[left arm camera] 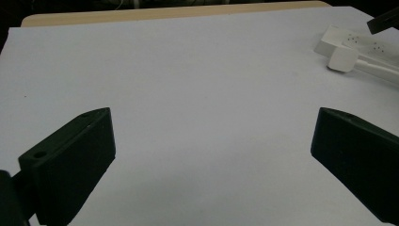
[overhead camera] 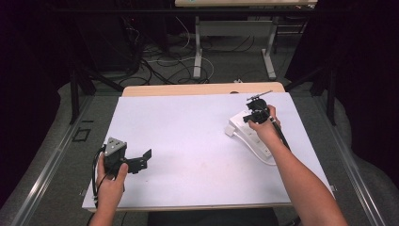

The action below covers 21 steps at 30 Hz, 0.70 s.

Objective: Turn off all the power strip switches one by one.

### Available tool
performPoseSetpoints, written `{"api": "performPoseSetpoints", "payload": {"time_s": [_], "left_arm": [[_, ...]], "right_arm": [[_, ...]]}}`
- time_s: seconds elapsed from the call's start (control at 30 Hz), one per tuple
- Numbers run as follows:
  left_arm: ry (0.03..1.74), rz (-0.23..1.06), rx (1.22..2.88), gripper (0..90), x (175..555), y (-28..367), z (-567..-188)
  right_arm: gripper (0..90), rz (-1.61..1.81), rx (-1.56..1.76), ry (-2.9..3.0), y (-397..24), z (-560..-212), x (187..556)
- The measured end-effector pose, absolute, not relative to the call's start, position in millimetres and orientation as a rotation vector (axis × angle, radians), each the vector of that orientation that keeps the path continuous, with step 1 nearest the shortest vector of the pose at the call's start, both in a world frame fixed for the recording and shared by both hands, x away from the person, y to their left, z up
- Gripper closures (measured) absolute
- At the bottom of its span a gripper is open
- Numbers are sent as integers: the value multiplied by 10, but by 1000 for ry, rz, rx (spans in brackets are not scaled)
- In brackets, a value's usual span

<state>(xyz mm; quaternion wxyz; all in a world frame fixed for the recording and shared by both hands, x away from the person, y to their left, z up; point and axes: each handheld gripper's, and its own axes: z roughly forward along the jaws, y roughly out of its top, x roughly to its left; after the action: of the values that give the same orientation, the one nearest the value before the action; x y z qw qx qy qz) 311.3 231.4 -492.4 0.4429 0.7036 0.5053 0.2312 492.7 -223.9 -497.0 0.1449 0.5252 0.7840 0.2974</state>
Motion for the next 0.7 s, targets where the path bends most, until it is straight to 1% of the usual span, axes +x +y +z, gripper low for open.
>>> {"api": "performPoseSetpoints", "payload": {"time_s": [0.23, 0.7], "left_arm": [[1255, 571, 1744, 4, 3110, 2319, -4925], [1265, 575, 1729, 3, 3102, 2352, -4925]], "right_arm": [[900, 877, 1508, 2230, -2210, -4974, 4982], [900, 874, 1507, 2264, -2062, -5112, 5059]]}}
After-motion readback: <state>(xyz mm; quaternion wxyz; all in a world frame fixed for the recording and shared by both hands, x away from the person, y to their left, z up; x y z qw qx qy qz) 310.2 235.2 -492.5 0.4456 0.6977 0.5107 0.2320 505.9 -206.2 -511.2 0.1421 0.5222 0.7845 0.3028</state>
